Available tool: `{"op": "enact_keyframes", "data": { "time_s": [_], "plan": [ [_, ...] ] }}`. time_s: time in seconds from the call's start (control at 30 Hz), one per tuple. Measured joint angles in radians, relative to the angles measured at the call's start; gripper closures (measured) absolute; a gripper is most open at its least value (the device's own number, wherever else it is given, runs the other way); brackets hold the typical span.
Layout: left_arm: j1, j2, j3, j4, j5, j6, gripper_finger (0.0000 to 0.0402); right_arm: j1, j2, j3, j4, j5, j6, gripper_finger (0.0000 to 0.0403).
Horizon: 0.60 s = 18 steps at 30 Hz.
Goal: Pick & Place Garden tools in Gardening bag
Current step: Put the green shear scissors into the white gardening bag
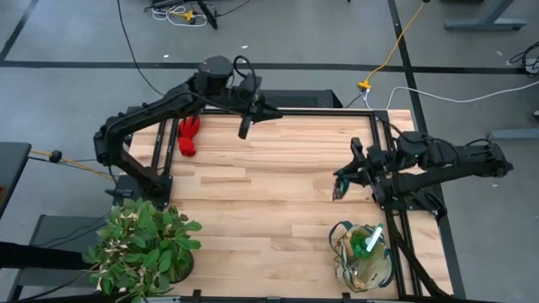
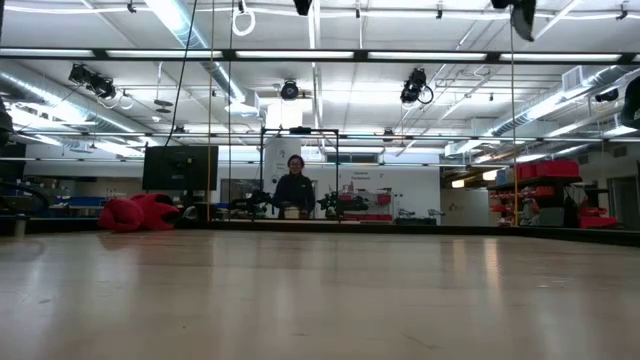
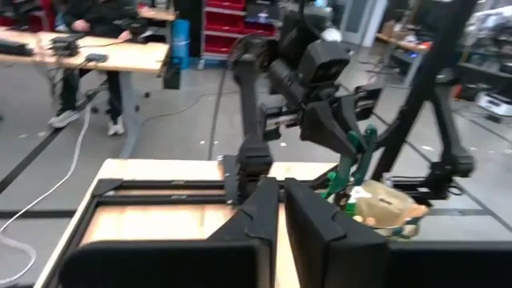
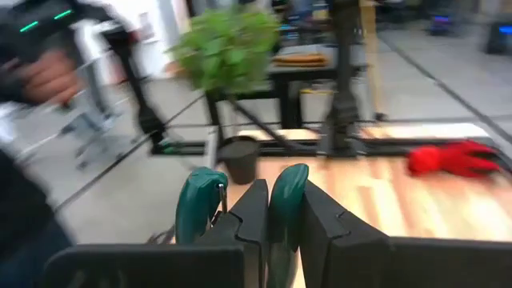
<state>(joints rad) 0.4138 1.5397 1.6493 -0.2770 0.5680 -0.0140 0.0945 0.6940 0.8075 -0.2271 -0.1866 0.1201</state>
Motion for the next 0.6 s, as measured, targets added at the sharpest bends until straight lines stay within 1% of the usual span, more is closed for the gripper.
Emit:
{"op": "enact_keyframes", "data": {
  "time_s": [0.1, 0.23, 0.4, 0.6],
  "plan": [
    [-0.009, -0.012, 0.0, 0.0, 0.034, 0.0, 0.0394, 0.042, 0.008, 0.0, 0.0, -0.055, -0.06, 0.0365],
    [-0.023, -0.018, 0.0, -0.005, 0.038, 0.0, 0.0393, 0.092, 0.02, 0.0, 0.003, -0.055, -0.086, 0.0365],
    [-0.042, -0.018, 0.0, -0.011, 0.027, 0.01, 0.0397, 0.167, 0.036, 0.0, 0.011, 0.046, -0.053, 0.0365],
    [-0.072, -0.018, 0.0, -0.011, -0.057, 0.011, 0.0394, 0.269, 0.054, 0.0, 0.011, 0.165, -0.085, 0.0369]
  ]
}}
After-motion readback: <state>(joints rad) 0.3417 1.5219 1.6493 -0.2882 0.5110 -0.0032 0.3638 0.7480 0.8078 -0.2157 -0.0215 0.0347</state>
